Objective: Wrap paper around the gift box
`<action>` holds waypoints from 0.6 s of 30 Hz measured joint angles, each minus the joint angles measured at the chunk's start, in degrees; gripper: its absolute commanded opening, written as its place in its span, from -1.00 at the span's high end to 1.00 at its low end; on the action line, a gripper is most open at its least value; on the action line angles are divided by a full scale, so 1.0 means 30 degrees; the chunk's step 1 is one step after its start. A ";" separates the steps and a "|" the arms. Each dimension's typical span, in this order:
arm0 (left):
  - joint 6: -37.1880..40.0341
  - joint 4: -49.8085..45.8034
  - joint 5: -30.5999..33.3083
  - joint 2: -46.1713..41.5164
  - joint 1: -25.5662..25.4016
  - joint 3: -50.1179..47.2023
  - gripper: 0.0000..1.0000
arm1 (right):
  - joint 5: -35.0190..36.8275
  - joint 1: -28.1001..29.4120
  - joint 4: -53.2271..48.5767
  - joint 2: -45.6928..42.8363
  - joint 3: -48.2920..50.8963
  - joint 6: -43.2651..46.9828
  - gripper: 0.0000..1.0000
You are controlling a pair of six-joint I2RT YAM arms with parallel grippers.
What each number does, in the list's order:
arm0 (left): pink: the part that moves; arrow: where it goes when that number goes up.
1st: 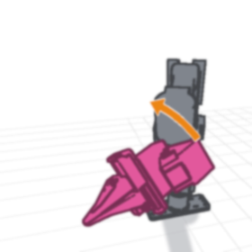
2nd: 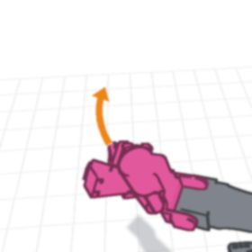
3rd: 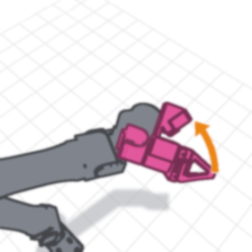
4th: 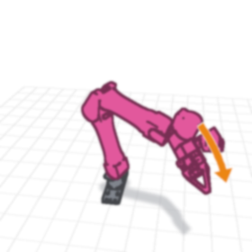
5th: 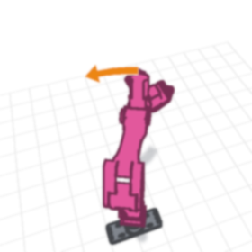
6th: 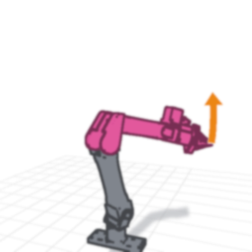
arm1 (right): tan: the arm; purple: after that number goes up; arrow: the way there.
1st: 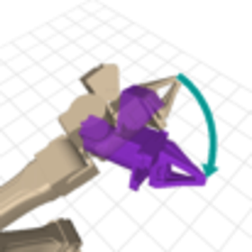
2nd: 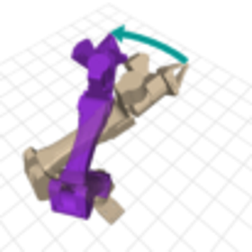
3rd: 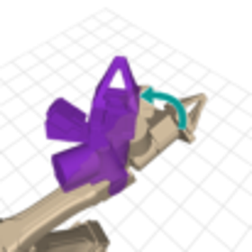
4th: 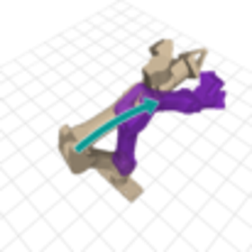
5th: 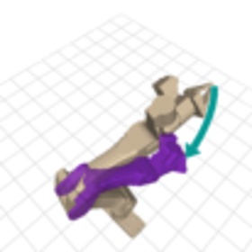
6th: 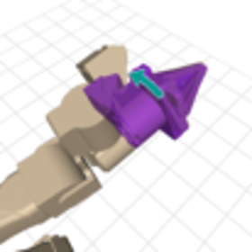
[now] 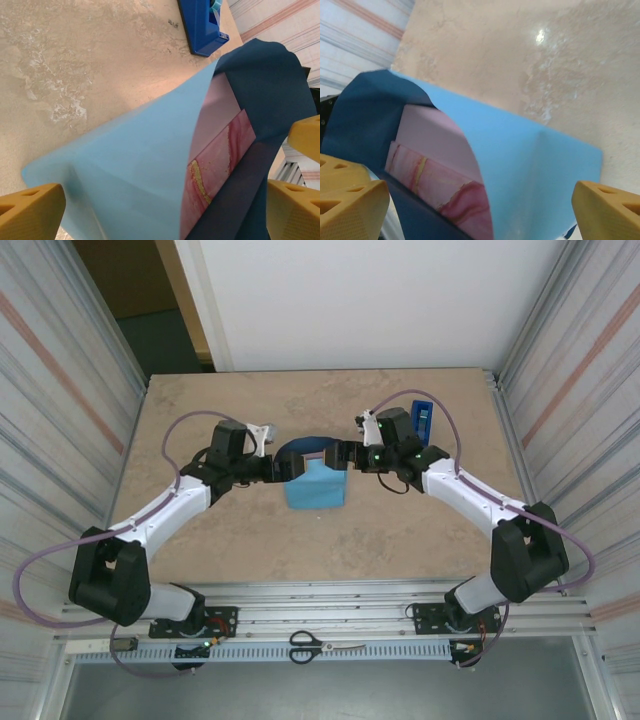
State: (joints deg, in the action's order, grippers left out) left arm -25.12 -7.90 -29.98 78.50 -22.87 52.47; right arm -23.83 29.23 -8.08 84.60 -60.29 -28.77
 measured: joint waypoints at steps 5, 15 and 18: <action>0.0372 0.0007 0.0226 0.0000 0.0015 0.0087 -0.97 | 0.1078 0.0124 0.1756 -0.1297 0.1596 0.1173 -0.88; 0.0714 0.0175 0.0233 -0.0022 0.0007 0.0189 -0.97 | 0.3118 0.1851 0.5727 -0.2623 0.4575 0.3869 -0.89; 0.0823 0.0189 0.0233 -0.0022 0.0007 0.0189 -0.97 | 0.3774 0.1931 0.6754 -0.2463 0.5151 0.4626 -0.89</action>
State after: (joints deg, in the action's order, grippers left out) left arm -22.65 -7.33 -29.28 78.43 -22.85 53.04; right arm -12.51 35.03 12.19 77.21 -44.84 -14.90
